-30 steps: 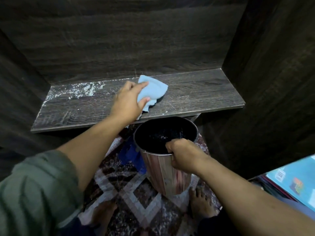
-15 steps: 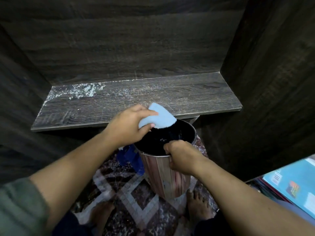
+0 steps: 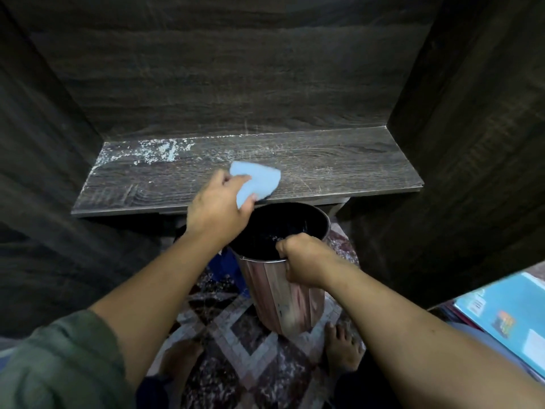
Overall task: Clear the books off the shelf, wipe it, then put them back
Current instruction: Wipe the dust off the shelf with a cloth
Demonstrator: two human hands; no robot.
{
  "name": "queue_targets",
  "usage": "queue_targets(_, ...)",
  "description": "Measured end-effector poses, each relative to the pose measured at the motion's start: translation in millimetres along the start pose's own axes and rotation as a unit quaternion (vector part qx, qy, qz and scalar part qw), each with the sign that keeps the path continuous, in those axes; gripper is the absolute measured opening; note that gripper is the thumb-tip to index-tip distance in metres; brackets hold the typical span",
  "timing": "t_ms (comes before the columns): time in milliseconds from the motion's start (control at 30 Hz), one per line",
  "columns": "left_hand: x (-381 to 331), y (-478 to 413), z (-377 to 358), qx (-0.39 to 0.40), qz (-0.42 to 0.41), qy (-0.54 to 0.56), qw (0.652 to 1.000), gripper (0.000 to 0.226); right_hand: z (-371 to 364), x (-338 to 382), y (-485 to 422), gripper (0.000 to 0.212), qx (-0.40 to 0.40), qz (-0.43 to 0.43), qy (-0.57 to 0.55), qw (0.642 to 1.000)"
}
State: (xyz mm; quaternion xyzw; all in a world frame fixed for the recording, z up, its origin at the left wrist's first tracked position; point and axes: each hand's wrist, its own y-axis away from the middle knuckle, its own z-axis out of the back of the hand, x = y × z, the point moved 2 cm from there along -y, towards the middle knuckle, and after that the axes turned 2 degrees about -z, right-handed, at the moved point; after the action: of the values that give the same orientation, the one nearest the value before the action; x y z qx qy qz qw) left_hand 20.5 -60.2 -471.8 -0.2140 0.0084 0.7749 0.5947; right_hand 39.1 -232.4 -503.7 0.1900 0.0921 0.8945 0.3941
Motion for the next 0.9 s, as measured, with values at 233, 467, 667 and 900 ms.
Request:
queue_targets(233,34.6,-0.6,17.8,-0.022,0.069,0.041,0.997,0.045,-2.2,13.8,-15.4,0.024,0.015,-0.008,0.008,1.0)
queue_targets(467,134.3,-15.4,51.0,-0.137,0.19,0.029,0.972,0.044,-3.1,27.0,-23.9,0.02,0.02,-0.003,0.027,0.999)
queue_targets(667,184.0,-22.7,66.0,-0.153,0.174,-0.123,0.965,0.041,-9.2,36.7,-30.9,0.03,0.019,-0.008,0.024,1.0)
queue_targets(900,215.0,-27.9,44.4,-0.033,0.201,-0.088,0.975,0.058,-10.4,40.6,-31.5,0.03,0.008,0.005,0.036,0.999)
